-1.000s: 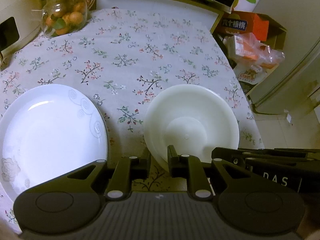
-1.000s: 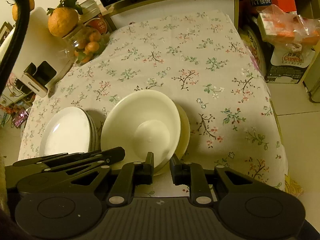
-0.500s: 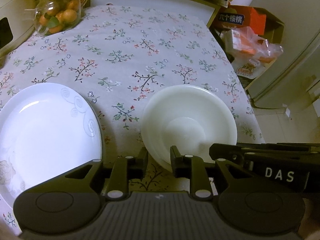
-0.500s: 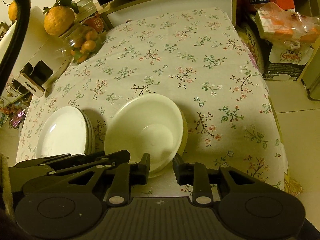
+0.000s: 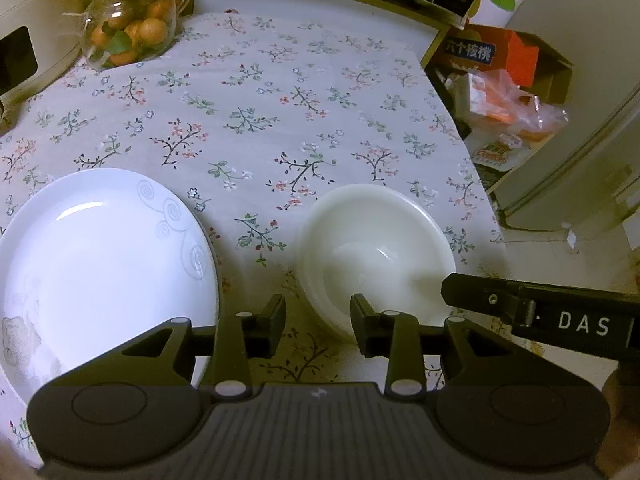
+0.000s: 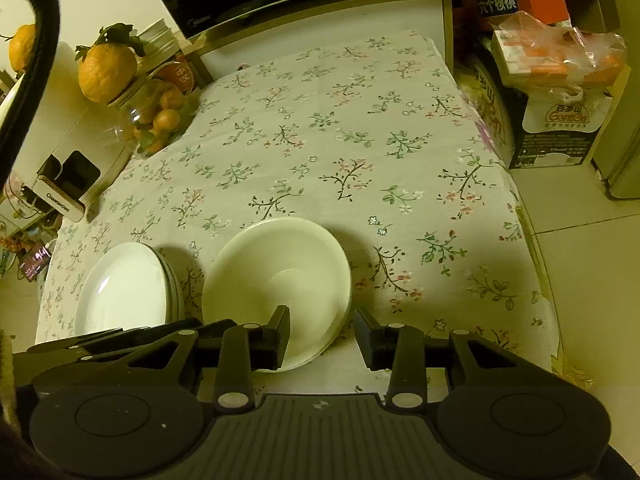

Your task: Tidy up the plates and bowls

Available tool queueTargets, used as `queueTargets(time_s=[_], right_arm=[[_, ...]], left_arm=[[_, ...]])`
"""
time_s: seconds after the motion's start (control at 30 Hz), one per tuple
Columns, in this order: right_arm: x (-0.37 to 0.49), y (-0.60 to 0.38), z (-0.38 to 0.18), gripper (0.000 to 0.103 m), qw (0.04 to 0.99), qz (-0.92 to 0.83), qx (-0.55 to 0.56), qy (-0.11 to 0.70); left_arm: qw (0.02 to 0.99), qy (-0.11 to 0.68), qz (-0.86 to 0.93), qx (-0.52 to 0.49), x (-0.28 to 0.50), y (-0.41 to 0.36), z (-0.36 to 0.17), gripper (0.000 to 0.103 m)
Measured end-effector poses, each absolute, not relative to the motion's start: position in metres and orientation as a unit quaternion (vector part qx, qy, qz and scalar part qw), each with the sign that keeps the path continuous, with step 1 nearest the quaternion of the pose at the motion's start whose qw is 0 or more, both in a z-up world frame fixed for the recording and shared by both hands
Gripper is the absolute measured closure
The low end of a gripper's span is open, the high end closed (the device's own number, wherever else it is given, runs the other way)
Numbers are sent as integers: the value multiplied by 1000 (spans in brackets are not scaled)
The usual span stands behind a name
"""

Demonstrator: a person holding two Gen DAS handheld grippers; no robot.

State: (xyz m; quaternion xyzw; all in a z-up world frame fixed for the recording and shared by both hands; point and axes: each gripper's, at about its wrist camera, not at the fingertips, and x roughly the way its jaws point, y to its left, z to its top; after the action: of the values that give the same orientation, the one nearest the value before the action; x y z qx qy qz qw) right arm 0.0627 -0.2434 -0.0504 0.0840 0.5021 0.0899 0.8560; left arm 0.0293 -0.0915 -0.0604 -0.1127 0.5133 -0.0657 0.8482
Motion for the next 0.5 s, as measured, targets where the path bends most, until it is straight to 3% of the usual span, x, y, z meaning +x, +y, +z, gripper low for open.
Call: queueTargets(time_s=[0.1,0.5], right_arm=[[63,-243,-49,66,857,94,84,500],[65,-241,-50,57,856,92,75,503]], left_arm=[[851,507,-63,-117,28,-90,-56,64],[859,498,-57,-104,26,-92,-53,62]])
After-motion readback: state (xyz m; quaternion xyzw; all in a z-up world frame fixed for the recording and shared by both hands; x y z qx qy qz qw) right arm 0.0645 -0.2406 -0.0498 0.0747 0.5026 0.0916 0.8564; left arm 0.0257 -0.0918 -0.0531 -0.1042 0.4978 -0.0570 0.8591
